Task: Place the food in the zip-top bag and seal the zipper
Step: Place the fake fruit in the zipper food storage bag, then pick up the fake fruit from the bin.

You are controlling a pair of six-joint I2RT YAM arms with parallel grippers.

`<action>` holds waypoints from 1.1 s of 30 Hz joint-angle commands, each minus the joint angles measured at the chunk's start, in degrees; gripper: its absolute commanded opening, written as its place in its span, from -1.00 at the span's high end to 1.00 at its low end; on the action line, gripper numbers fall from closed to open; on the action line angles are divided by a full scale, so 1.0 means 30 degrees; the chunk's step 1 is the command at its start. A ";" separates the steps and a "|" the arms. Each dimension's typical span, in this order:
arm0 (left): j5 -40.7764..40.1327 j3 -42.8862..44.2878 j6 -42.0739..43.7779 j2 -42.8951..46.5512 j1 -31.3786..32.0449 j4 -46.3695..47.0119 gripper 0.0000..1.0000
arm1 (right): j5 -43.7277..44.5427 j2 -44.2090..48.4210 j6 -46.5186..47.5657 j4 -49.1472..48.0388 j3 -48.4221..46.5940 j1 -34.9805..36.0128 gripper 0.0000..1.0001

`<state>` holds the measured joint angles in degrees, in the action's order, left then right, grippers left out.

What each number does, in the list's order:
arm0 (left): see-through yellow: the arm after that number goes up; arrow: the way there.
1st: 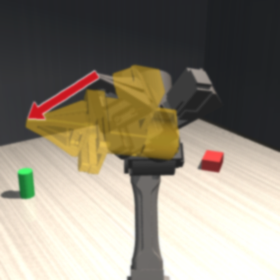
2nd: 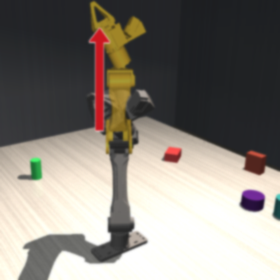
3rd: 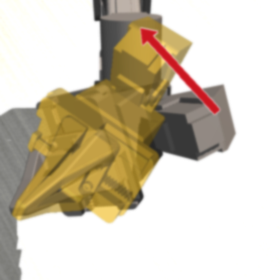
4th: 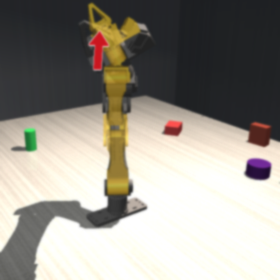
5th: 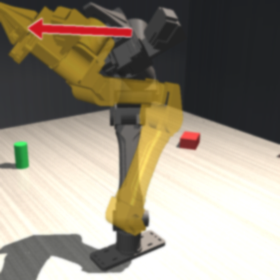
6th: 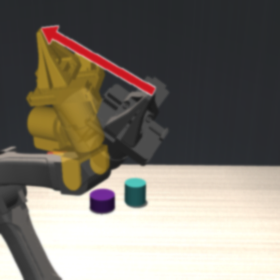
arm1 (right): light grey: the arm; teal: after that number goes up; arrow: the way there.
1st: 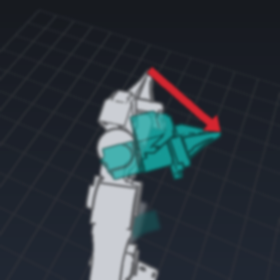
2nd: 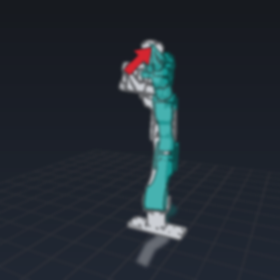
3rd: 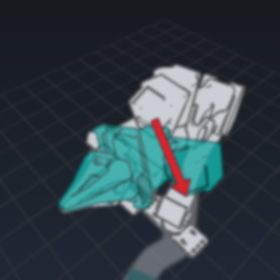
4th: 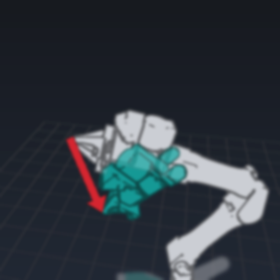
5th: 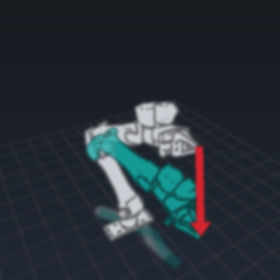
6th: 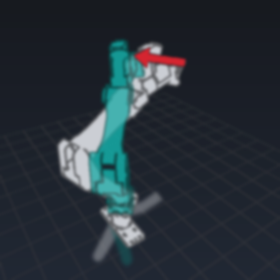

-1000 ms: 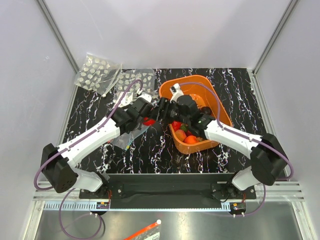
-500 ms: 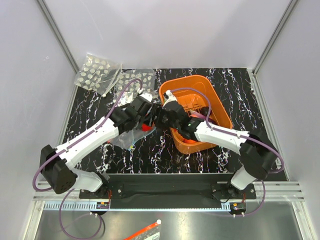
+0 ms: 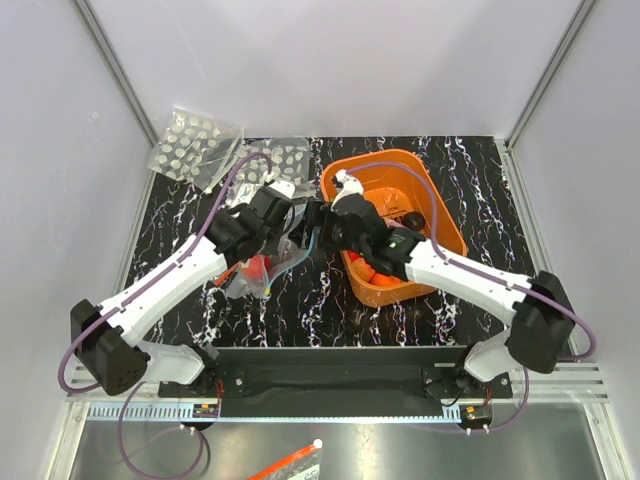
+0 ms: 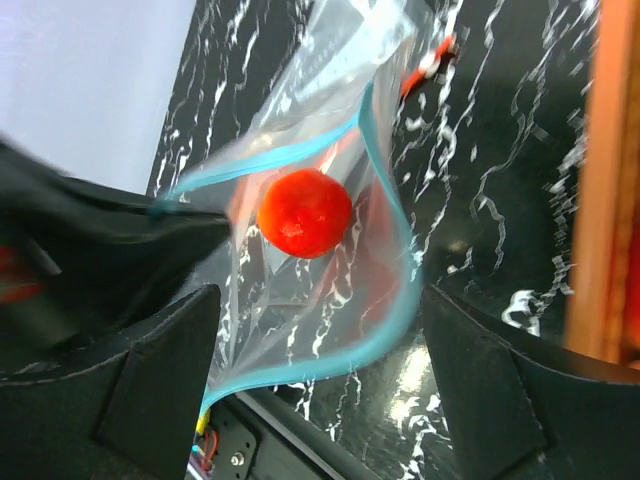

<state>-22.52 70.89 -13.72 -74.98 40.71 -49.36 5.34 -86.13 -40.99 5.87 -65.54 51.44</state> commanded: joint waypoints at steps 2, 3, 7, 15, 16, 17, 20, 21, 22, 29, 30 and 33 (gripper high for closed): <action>-0.0723 -0.0689 0.0264 0.0881 -0.0064 0.1131 1.00 | 0.1879 0.2018 0.2816 0.3019 -0.2233 0.0167 -0.74; -0.0841 -0.0866 0.0294 0.0940 -0.0064 0.1422 1.00 | 0.2287 0.2107 0.3375 0.3575 -0.2961 0.0139 -0.79; -0.0959 -0.1540 0.0499 0.1292 -0.0035 0.2010 1.00 | 0.4514 0.2020 0.4931 0.7909 -0.5162 -0.0240 -0.79; -0.1428 -0.1863 0.0675 0.1439 -0.0035 0.2128 1.00 | 0.2293 0.3074 0.6807 1.2076 -0.4408 -0.4692 -0.99; -0.1544 -0.1921 0.0704 0.1439 -0.0063 0.2099 1.00 | 0.2262 0.2987 0.6983 1.2338 -0.4230 -0.5073 -0.99; -0.1603 -0.1922 0.0705 0.1468 -0.0035 0.2070 1.00 | 0.2204 0.2899 0.7217 1.2399 -0.3938 -0.5715 -0.99; -0.1662 -0.1980 0.0734 0.1439 -0.0064 0.2128 1.00 | 0.1618 0.2140 0.7539 1.2545 -0.3643 -0.6713 -0.99; -0.1575 -0.1981 0.0734 0.1439 -0.0064 0.2157 1.00 | 0.1588 0.1876 0.7570 1.2575 -0.3671 -0.6833 -0.99; -0.1574 -0.1923 0.0734 0.1381 -0.0064 0.2129 1.00 | 0.1617 0.1206 0.7657 1.2720 -0.3701 -0.6892 -0.99; -0.1516 -0.2010 0.0763 0.1409 -0.0064 0.2157 1.00 | 0.1705 -0.1758 0.8010 1.2871 -0.4200 -0.7214 -1.00; -0.1487 -0.1981 0.0763 0.1380 -0.0064 0.2158 1.00 | 0.1560 -0.1963 0.8039 1.2694 -0.4141 -0.7331 -0.99; -0.1428 -0.2010 0.0763 0.1409 -0.0064 0.2157 1.00 | 0.1325 -0.2783 0.8010 1.2225 -0.4053 -0.7771 -0.99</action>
<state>-25.71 65.06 -11.94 -72.14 40.71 -45.34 10.33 -93.82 -18.11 44.36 -76.79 29.67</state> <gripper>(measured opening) 0.009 0.993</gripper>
